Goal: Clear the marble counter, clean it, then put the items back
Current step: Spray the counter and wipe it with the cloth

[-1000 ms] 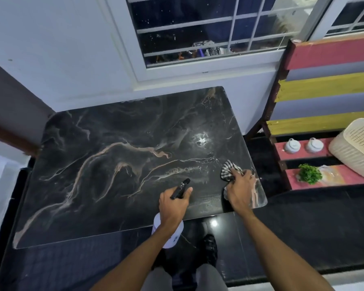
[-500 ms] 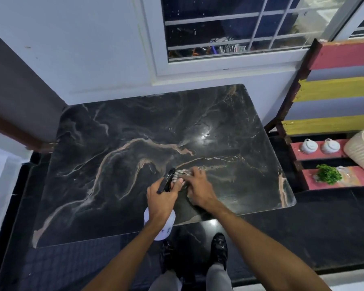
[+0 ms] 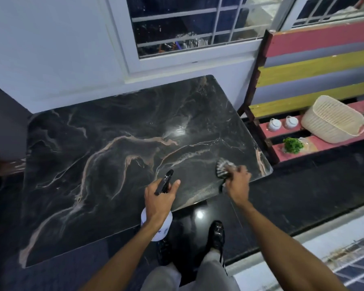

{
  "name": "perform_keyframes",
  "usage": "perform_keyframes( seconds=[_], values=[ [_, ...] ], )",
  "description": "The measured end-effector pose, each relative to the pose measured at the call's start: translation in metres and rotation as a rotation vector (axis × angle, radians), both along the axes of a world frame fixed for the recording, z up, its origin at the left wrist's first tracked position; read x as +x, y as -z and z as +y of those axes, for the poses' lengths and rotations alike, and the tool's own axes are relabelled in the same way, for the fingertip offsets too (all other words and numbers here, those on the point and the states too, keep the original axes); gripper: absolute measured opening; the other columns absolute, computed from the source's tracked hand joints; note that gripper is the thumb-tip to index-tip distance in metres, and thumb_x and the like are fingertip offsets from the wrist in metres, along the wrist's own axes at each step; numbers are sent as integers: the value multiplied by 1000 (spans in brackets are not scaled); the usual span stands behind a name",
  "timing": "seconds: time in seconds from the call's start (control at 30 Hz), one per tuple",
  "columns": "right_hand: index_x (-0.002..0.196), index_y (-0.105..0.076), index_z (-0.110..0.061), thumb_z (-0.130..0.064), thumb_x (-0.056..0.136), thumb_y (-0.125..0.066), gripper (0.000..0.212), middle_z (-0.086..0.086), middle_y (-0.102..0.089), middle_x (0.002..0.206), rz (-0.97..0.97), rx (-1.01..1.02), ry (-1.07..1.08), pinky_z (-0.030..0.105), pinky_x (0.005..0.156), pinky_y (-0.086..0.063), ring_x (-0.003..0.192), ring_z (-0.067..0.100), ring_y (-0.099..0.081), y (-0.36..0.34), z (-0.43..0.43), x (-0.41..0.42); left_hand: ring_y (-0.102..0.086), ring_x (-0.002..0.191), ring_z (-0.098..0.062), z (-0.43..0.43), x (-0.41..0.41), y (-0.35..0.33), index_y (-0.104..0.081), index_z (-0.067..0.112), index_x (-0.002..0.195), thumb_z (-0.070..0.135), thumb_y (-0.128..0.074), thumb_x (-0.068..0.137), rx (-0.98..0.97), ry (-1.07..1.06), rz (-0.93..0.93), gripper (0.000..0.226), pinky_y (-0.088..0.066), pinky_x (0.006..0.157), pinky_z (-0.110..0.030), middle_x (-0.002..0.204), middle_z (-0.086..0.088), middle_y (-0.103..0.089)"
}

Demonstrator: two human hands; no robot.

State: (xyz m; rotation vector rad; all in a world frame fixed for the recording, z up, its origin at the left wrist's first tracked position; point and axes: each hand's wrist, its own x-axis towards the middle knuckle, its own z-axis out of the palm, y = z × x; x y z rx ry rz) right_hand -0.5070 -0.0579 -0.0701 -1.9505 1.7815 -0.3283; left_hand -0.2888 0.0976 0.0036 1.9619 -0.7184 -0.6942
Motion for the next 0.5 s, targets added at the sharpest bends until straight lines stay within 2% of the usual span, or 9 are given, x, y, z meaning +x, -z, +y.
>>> perform_keyframes(
  seconds=[0.07, 0.13, 0.2, 0.27, 0.37, 0.43, 0.5],
  values=[
    [131, -64, -25, 2, 85, -50, 55, 8, -42, 130, 35, -1, 16, 54, 94, -51, 116, 32, -37, -2, 4, 4, -52, 51, -16, -1, -11, 2, -50, 17, 54, 34, -83, 86, 2, 23, -9, 49, -46, 61, -31, 49, 2, -52],
    [131, -61, -30, -1, 83, -55, 56, 3, -42, 133, 9, -38, -218, 45, 93, -52, 119, 24, -35, -4, 40, 31, -50, 50, -15, -5, -22, 5, -48, 22, 54, 35, -82, 87, 24, 53, -16, 50, -44, 61, -31, 47, 6, -49],
    [131, -57, -37, -3, 84, -56, 58, -4, -42, 132, -40, -32, -487, 35, 83, -54, 118, 18, -34, -2, 84, 55, -57, 53, -15, -10, -31, 8, -55, 22, 56, 35, -82, 87, 47, 68, -22, 43, -48, 61, -33, 51, 6, -56],
    [132, -56, -40, -3, 85, -56, 59, -4, -41, 133, -69, -48, -584, 32, 77, -54, 117, 18, -36, -1, 88, 48, -63, 58, -16, -17, -40, 11, -61, 20, 60, 36, -82, 87, 48, 86, -8, 38, -52, 62, -36, 56, 3, -63],
    [131, -60, -35, 0, 85, -58, 58, 1, -40, 133, -53, -40, -272, 33, 89, -51, 118, 21, -38, 6, 18, -14, -53, 50, -12, -27, -56, 13, -51, 22, 55, 36, -82, 87, 51, 124, -20, 47, -45, 58, -30, 50, 4, -55],
    [129, -65, -27, 5, 82, -53, 58, 5, -40, 131, -54, -19, 43, 44, 94, -52, 116, 29, -41, 6, -35, -64, -50, 48, -11, -39, -71, 14, -49, 23, 54, 38, -82, 87, 46, 145, -26, 49, -45, 58, -30, 49, 5, -53],
    [129, -65, -22, 6, 84, -47, 57, 8, -40, 130, -28, 1, 192, 48, 95, -51, 115, 34, -39, 2, -62, -83, -49, 48, -8, -54, -87, 13, -48, 25, 54, 38, -82, 86, 53, 140, -11, 49, -44, 59, -28, 48, 9, -52]
  ],
)
